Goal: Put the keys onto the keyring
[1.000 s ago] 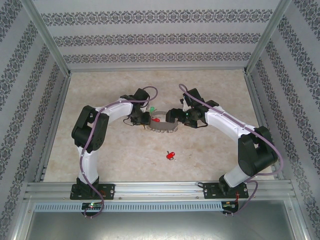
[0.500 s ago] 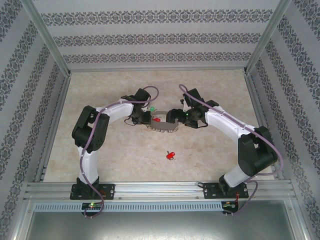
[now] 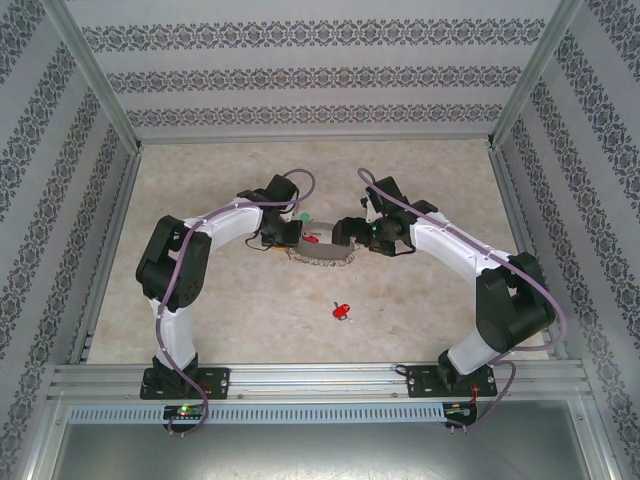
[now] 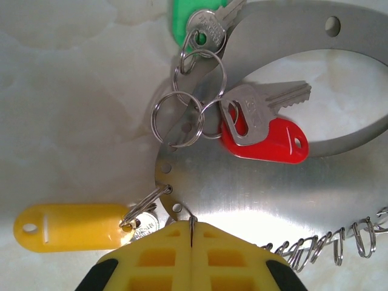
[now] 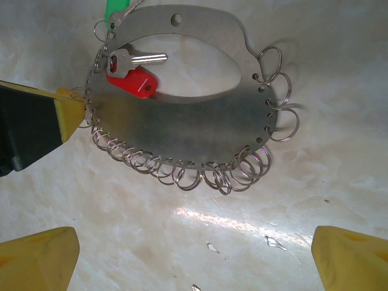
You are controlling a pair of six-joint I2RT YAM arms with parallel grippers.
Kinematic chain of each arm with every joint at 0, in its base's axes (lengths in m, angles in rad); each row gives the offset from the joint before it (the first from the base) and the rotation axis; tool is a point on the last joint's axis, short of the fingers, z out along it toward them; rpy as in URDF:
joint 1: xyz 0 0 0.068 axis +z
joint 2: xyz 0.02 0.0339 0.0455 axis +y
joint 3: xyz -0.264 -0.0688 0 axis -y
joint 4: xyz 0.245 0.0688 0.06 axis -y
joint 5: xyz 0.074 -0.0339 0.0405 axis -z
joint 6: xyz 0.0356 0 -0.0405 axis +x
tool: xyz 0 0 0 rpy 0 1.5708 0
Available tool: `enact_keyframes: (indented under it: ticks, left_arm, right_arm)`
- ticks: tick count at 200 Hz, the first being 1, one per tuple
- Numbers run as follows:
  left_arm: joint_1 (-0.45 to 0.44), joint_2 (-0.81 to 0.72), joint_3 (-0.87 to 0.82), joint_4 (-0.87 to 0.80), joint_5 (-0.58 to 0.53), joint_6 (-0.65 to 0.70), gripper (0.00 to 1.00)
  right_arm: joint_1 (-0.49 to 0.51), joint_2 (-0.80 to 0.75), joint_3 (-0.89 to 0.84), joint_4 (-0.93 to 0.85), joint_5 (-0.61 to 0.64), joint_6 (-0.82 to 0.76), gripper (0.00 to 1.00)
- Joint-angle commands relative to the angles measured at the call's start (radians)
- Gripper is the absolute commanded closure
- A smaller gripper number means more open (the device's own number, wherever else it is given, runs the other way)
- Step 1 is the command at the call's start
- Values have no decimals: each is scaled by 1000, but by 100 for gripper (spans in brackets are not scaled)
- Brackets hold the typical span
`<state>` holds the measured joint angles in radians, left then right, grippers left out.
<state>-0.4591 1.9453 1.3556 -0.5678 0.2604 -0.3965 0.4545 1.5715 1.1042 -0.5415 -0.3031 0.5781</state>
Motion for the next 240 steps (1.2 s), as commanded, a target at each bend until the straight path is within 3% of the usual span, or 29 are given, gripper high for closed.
enact_keyframes:
  ticks: [1, 84, 111, 136, 184, 240]
  left_arm:
    - [-11, -41, 7, -42, 17, 15, 100]
    - [-9, -273, 50, -103, 191, 224, 100]
    - [-8, -351, 53, -97, 308, 311, 100]
    - [-9, -439, 52, -29, 351, 327, 100]
    - [-9, -534, 195, -59, 416, 435, 100]
    - [-3, -520, 380, -99, 518, 438, 100]
  right_arm:
    - [7, 1, 22, 8, 7, 13, 2]
    - [3, -153, 45, 92, -32, -132, 2]
    - [3, -186, 80, 150, -107, -182, 2]
    - [5, -221, 99, 219, -194, -215, 4]
    - [4, -260, 187, 235, -339, -270, 22]
    - [18, -255, 349, 220, -442, -263, 45]
